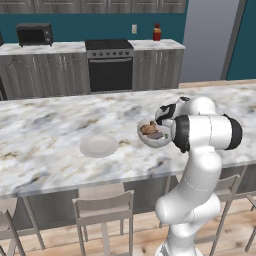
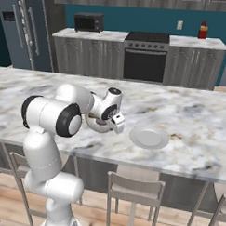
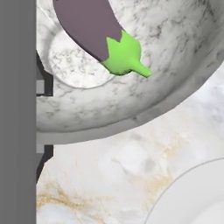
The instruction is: Pick the chicken drumstick and eggplant from their plates and place them in the bowl. Then put the bowl in the fridge.
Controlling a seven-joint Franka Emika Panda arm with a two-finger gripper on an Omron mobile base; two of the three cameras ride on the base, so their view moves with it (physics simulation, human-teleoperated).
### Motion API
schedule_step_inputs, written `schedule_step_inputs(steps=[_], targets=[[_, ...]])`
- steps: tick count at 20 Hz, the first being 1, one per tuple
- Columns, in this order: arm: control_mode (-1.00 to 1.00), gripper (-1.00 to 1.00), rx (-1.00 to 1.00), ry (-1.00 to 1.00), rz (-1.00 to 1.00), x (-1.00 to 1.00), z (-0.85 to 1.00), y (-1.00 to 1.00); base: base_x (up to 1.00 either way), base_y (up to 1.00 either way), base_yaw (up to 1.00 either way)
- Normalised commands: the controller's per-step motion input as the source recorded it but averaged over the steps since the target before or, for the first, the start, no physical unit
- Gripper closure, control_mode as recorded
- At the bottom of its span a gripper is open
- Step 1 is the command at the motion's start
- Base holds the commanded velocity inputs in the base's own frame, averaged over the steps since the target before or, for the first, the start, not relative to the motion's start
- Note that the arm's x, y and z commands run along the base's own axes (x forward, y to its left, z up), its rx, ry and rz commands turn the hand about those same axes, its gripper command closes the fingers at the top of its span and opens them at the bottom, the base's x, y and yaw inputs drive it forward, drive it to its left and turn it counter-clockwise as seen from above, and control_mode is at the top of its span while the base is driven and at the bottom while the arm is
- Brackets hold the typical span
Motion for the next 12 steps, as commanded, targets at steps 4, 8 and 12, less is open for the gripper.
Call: schedule_step_inputs(steps=[4,8,12], targets=[[-1.00,1.00,0.00,0.00,0.00,0.00,0.03,0.13,0.00,0.00,0.00],[-1.00,1.00,0.00,-0.04,0.00,-0.13,0.32,0.07,0.00,0.00,0.00],[-1.00,1.00,0.03,-0.08,0.00,-0.30,0.45,0.01,0.00,0.00,0.00]])
